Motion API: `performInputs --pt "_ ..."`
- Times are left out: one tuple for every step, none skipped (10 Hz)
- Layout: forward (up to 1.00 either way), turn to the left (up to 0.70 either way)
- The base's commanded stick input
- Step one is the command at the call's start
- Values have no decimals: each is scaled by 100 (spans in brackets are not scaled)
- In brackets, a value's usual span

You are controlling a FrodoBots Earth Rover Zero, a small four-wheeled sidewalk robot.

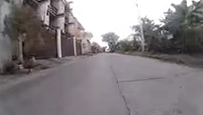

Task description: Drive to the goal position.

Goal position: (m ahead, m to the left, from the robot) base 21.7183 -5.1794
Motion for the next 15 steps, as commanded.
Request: performInputs --pt "100 8" --pt "100 8" --pt "100 8" --pt "100 8" --pt "100 8" --pt "100 8" --pt "100 8" --pt "100 8" --pt "100 8" --pt "100 2" --pt "100 -32" --pt "100 -32" --pt "100 -32" --pt "100 -32" --pt "100 -20"
